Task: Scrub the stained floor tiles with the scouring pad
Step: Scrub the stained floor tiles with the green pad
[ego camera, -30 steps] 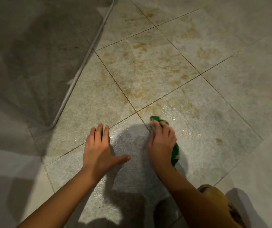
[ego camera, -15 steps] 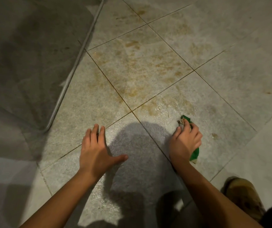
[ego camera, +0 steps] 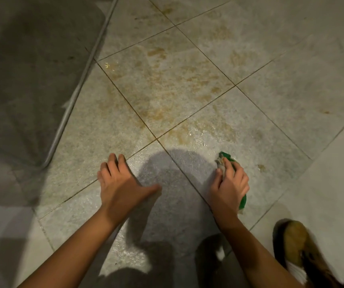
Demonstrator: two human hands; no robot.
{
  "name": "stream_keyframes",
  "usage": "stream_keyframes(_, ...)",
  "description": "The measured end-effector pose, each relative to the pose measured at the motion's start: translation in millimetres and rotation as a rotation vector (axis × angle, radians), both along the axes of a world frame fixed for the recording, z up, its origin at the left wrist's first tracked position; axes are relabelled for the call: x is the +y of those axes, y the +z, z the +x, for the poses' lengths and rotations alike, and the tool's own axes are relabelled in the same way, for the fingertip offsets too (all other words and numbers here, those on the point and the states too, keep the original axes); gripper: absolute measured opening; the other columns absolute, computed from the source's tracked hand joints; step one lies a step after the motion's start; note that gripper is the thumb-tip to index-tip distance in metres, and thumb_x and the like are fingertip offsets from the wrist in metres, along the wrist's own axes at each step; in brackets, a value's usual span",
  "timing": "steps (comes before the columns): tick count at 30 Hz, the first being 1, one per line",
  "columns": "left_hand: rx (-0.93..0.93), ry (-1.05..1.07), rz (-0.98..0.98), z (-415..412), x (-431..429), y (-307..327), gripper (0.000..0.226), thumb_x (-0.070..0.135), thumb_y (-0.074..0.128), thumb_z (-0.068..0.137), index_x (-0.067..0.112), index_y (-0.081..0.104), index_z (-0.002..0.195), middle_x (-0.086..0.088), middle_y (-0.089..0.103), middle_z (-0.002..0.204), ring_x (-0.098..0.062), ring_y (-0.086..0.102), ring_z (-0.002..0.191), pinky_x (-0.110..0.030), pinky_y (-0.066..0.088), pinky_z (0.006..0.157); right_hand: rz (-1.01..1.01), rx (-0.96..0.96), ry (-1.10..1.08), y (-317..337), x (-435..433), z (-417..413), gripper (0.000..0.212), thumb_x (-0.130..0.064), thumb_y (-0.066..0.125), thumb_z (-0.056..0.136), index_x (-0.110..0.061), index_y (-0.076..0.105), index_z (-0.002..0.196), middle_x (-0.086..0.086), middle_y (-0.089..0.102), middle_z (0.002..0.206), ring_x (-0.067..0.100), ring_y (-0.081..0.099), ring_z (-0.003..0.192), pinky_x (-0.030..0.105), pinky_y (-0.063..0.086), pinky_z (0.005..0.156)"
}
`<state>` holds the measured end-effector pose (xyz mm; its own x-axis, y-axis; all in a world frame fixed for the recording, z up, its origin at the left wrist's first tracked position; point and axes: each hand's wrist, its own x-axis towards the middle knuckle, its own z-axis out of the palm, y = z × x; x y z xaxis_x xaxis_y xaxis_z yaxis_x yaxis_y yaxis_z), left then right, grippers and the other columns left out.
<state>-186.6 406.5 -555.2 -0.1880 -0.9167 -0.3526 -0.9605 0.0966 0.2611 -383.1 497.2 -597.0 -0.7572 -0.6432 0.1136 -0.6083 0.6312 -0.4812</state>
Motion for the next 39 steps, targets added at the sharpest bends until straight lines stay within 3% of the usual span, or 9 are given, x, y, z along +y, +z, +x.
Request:
stream_keyframes(3, -0.035, -0.032, -0.020, 1, 1, -5, 0.138, 0.090, 0.053, 0.046, -0.002, 0.021, 0.144, -0.023, 0.020, 0.150, -0.043, 0.016, 0.137, -0.051, 0.021, 0.113, -0.029, -0.003, -0.241, -1, -9, -9, 0.032, -0.013, 0.048, 0.093, -0.003, 0.053, 0.124, 0.019, 0.048, 0.126, 0.032, 0.037, 0.116, 0.044, 0.024, 0.099)
stream_keyframes(6, -0.038, -0.037, -0.009, -1, 2, -7, 0.132, 0.080, 0.061, 0.052, -0.003, 0.018, 0.145, -0.026, 0.016, 0.152, -0.044, 0.011, 0.139, -0.051, 0.014, 0.114, -0.010, 0.022, -0.312, 0, -29, -5, 0.033, -0.010, 0.050, 0.092, -0.004, 0.053, 0.124, 0.020, 0.050, 0.124, 0.034, 0.040, 0.115, 0.044, 0.025, 0.098)
stream_keyframes(12, -0.072, -0.008, 0.020, -4, 1, -5, 0.132, 0.081, 0.060, 0.054, 0.002, 0.010, 0.148, -0.020, 0.007, 0.155, -0.039, 0.004, 0.141, -0.046, 0.008, 0.116, 0.070, -0.103, 0.238, 7, -14, -1, 0.038, -0.024, 0.041, 0.094, -0.011, 0.051, 0.128, 0.012, 0.047, 0.132, 0.031, 0.035, 0.124, 0.048, 0.020, 0.105)
stream_keyframes(14, -0.067, 0.003, 0.024, -5, 0, -5, 0.133, 0.081, 0.060, 0.053, 0.003, 0.009, 0.148, -0.019, 0.006, 0.155, -0.038, 0.003, 0.142, -0.045, 0.008, 0.117, 0.060, -0.066, 0.278, 7, -1, -9, 0.041, -0.028, 0.039, 0.091, -0.011, 0.053, 0.126, 0.011, 0.050, 0.128, 0.030, 0.039, 0.121, 0.047, 0.021, 0.103)
stream_keyframes(23, -0.083, 0.016, 0.053, -6, 0, -3, 0.132, 0.082, 0.058, 0.055, 0.007, 0.004, 0.149, -0.015, 0.002, 0.155, -0.035, -0.002, 0.142, -0.044, 0.006, 0.118, -0.053, -0.113, -0.374, 5, 9, -50, 0.037, -0.017, 0.043, 0.094, -0.007, 0.045, 0.130, 0.015, 0.037, 0.133, 0.028, 0.026, 0.123, 0.041, 0.014, 0.103)
stream_keyframes(26, -0.087, 0.013, 0.056, -7, 0, -2, 0.132, 0.083, 0.057, 0.055, 0.007, 0.003, 0.149, -0.014, 0.001, 0.156, -0.035, -0.002, 0.142, -0.044, 0.006, 0.118, 0.004, -0.081, -0.447, 5, -11, -53, 0.038, -0.015, 0.044, 0.093, -0.007, 0.046, 0.130, 0.015, 0.038, 0.133, 0.029, 0.028, 0.122, 0.038, 0.014, 0.101)
stream_keyframes(29, -0.082, 0.015, 0.052, -7, 0, -2, 0.132, 0.082, 0.058, 0.055, 0.007, 0.004, 0.149, -0.015, 0.002, 0.155, -0.035, -0.002, 0.142, -0.045, 0.006, 0.118, 0.029, -0.084, -0.327, 2, -24, -47, 0.036, -0.017, 0.044, 0.094, -0.008, 0.048, 0.129, 0.014, 0.041, 0.132, 0.028, 0.030, 0.120, 0.037, 0.015, 0.101)
stream_keyframes(35, -0.058, 0.030, 0.042, -8, 1, 0, 0.132, 0.080, 0.062, 0.054, 0.006, 0.006, 0.149, -0.016, 0.004, 0.155, -0.035, 0.000, 0.142, -0.044, 0.007, 0.118, 0.007, -0.045, 0.280, 4, 5, -38, 0.037, -0.024, 0.041, 0.094, -0.011, 0.052, 0.127, 0.008, 0.048, 0.127, 0.018, 0.032, 0.118, 0.035, 0.021, 0.099)
stream_keyframes(39, -0.048, 0.018, 0.038, -6, 1, 1, 0.129, 0.079, 0.062, 0.056, 0.005, 0.010, 0.148, -0.017, 0.007, 0.155, -0.036, 0.004, 0.142, -0.044, 0.010, 0.118, 0.034, -0.051, 0.181, 9, 12, -60, 0.041, -0.028, 0.035, 0.094, -0.013, 0.047, 0.130, 0.009, 0.041, 0.131, 0.021, 0.027, 0.121, 0.039, 0.018, 0.102)
